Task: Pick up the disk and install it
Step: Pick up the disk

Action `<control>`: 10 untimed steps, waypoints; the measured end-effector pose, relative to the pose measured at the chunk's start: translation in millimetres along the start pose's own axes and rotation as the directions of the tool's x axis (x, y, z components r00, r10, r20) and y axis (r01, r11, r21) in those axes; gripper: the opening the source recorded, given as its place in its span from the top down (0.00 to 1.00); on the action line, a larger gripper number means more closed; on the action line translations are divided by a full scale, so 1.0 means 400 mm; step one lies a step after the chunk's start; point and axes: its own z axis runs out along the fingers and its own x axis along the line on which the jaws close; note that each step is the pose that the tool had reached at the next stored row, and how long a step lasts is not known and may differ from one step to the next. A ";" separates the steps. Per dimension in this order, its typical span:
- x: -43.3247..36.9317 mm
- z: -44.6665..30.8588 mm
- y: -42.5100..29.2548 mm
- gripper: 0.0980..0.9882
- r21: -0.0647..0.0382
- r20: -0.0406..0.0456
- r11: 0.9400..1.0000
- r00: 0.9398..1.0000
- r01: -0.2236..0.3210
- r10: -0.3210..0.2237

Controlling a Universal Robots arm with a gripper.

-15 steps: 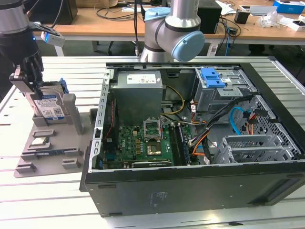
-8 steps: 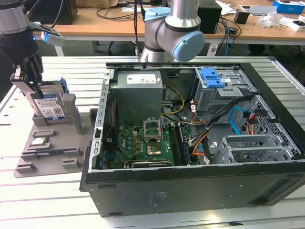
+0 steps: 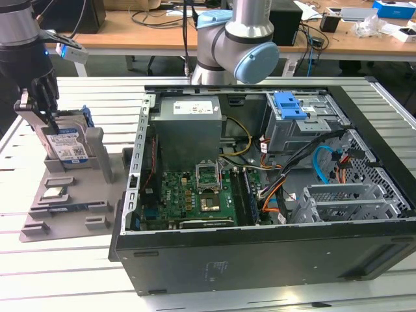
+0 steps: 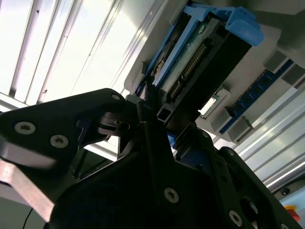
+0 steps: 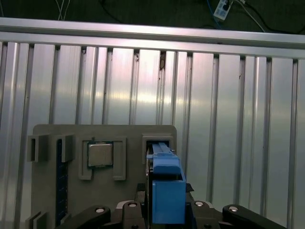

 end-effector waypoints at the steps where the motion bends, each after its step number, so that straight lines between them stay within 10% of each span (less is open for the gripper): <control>1: 0.000 0.000 0.000 0.70 0.000 0.000 1.000 1.000 0.000 0.000; 10: 0.000 0.000 0.000 0.70 0.000 -0.002 1.000 1.000 0.000 0.000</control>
